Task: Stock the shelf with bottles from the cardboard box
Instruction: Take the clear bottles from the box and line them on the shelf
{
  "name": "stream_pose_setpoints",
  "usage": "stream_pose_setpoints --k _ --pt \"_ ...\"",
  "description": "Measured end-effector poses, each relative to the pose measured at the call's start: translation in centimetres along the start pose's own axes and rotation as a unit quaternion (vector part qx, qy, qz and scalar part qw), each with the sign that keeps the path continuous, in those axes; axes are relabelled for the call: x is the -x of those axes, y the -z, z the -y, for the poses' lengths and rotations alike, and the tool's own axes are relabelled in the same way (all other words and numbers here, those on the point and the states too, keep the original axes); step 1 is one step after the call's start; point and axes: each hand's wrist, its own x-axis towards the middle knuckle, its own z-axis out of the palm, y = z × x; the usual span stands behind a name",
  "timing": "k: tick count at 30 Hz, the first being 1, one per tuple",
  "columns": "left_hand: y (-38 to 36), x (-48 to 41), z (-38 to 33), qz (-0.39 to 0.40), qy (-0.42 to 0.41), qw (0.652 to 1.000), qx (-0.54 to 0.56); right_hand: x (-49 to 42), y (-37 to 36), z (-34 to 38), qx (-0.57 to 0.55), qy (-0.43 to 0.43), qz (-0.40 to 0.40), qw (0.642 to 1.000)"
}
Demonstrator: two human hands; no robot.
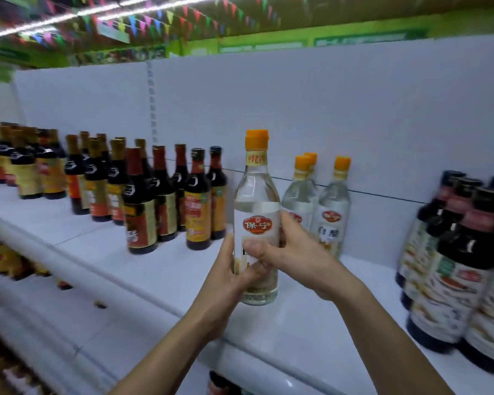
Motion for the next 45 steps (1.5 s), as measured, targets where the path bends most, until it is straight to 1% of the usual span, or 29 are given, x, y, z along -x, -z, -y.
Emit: stream_pose_setpoints --k 4,14,18,31,35,38,42,45 --pt "-1.0 -1.4 1.1 0.065 0.020 0.997 0.030 1.3 1.1 -0.7 0.011 -0.018 -0.060 0.998" --pt "-4.3 -3.4 3.1 0.171 0.042 0.984 0.039 4.5 3.6 -2.8 0.037 -0.059 -0.171 0.983" --pt "-5.4 -4.6 3.6 0.193 0.049 0.979 0.029 4.7 4.9 -3.8 0.065 -0.073 -0.201 0.975" --pt "-7.1 -7.4 5.3 0.166 0.047 0.984 -0.038 3.7 7.3 -7.0 0.115 -0.085 -0.214 0.966" --pt "-6.9 -8.1 5.3 0.180 0.051 0.981 -0.050 3.1 7.5 -7.1 0.110 -0.090 -0.203 0.969" --pt "-5.8 -9.0 5.3 0.179 0.052 0.974 -0.129 2.8 7.8 -6.9 0.093 -0.114 -0.184 0.972" --pt "-3.7 -10.1 6.2 0.132 0.056 0.962 -0.232 2.3 8.3 -6.9 0.090 -0.166 -0.167 0.968" --pt "-2.4 -11.2 7.0 0.064 0.064 0.963 -0.253 1.9 8.2 -7.5 0.115 -0.198 -0.166 0.959"
